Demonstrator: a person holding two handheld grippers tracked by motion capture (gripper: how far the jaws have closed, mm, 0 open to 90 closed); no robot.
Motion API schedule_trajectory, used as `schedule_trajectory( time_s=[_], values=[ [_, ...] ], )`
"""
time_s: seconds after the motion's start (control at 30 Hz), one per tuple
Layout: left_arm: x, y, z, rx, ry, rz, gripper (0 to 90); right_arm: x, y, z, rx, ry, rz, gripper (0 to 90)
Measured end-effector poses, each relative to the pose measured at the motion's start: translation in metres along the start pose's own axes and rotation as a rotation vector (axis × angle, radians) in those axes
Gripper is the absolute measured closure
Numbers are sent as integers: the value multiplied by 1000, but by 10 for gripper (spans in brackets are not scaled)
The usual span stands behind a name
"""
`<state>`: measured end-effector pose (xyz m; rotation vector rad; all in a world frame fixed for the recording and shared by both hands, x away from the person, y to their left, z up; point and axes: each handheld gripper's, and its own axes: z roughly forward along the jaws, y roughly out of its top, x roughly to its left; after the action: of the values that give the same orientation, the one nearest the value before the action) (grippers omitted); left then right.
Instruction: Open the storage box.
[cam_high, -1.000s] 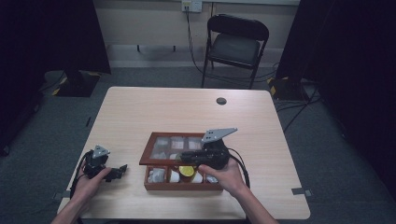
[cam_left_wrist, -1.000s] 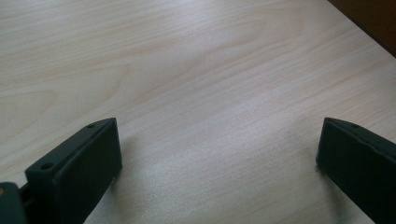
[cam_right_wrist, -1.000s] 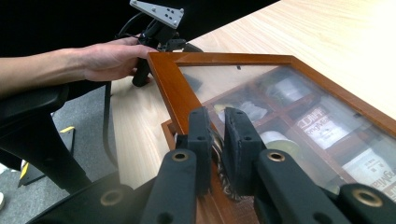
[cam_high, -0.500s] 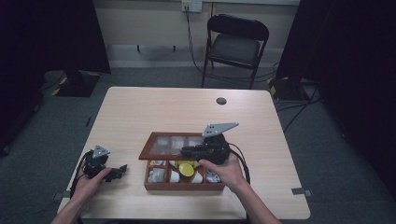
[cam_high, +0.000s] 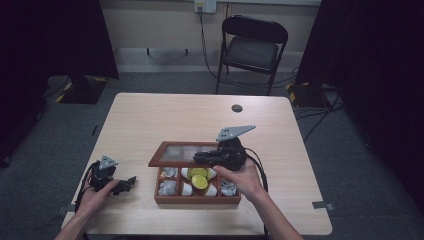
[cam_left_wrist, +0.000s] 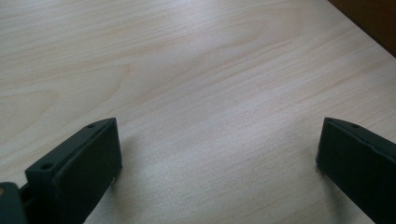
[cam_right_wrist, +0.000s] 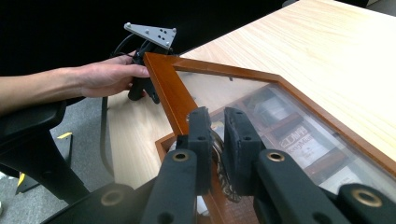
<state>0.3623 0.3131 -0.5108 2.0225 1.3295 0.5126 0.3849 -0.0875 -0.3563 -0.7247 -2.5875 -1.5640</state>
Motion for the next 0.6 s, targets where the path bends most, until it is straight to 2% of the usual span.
schedule_trajectory(
  time_s=[0.6],
  values=[
    [0,0,0,0,2,-1,0,-6,14,-3,4,-3,3,819]
  ],
)
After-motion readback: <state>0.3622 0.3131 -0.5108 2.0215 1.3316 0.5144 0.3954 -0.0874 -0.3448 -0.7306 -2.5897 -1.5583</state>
